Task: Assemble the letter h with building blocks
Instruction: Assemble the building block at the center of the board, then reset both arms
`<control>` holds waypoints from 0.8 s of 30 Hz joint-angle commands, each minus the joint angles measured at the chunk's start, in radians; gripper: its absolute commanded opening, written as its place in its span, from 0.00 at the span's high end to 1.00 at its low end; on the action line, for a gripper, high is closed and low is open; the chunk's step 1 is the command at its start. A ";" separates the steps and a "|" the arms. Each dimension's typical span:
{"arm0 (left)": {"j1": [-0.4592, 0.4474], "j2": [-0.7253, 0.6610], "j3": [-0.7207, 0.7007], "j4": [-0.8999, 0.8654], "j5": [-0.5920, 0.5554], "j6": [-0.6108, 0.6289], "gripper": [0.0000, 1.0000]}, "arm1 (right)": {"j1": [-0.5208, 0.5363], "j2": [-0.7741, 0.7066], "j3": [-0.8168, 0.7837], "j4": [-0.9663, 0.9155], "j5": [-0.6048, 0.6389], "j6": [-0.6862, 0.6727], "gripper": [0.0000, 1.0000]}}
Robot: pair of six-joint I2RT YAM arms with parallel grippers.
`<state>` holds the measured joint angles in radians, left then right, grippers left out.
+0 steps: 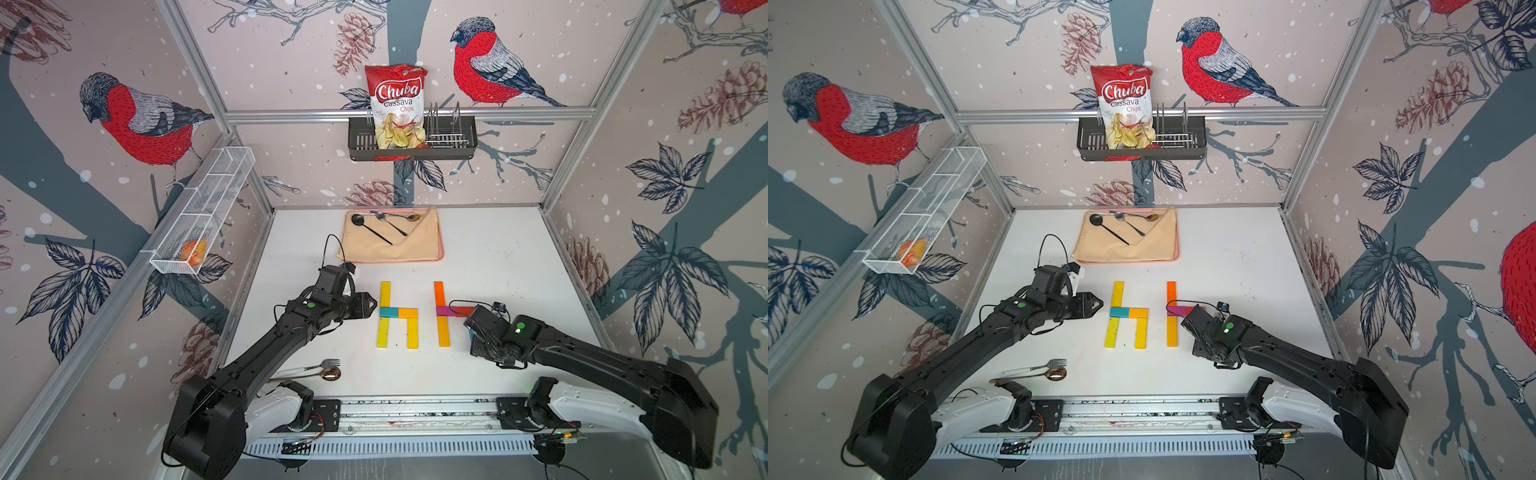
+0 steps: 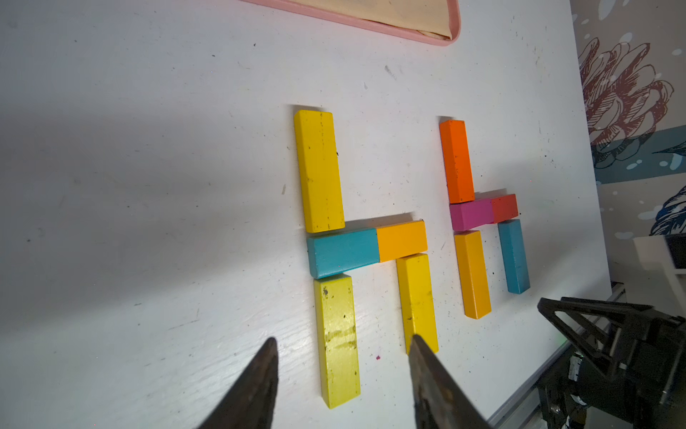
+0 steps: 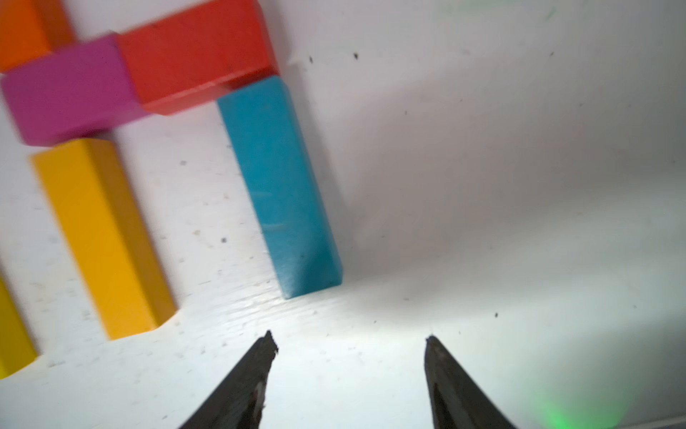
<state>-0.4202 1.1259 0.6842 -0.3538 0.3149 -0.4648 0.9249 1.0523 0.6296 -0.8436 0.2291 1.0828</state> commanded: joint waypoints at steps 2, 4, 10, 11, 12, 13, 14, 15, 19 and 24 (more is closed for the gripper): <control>-0.001 -0.017 0.012 -0.006 0.033 -0.002 0.29 | 0.025 -0.053 0.093 -0.131 0.088 0.048 0.24; 0.000 -0.041 0.002 0.033 0.132 0.005 0.09 | 0.026 -0.079 0.135 -0.123 0.129 0.037 0.16; -0.001 -0.139 -0.071 0.302 0.550 -0.110 0.02 | 0.008 -0.159 0.190 0.071 0.286 -0.111 0.00; 0.000 -0.155 -0.089 0.368 0.613 -0.146 0.03 | -0.010 -0.170 0.190 0.124 0.286 -0.165 0.00; -0.002 -0.173 -0.107 0.419 0.654 -0.182 0.02 | -0.028 -0.180 0.185 0.166 0.285 -0.200 0.00; -0.002 -0.197 -0.127 0.495 0.692 -0.221 0.02 | -0.058 -0.190 0.179 0.207 0.279 -0.232 0.00; -0.004 -0.221 -0.144 0.555 0.719 -0.250 0.02 | -0.083 -0.199 0.165 0.251 0.274 -0.256 0.00; -0.007 -0.239 -0.158 0.597 0.734 -0.275 0.03 | -0.098 -0.212 0.147 0.297 0.280 -0.275 0.00; -0.019 -0.296 -0.230 0.859 0.792 -0.435 0.04 | -0.152 -0.304 0.048 0.465 0.315 -0.387 0.00; -0.019 -0.274 -0.210 0.818 0.787 -0.391 0.04 | -0.381 -0.307 -0.001 0.512 0.277 -0.460 0.00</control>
<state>-0.4385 0.8394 0.4606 0.3836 1.0634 -0.8406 0.6258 0.7311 0.6441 -0.4179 0.5076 0.7059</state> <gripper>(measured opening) 0.964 0.997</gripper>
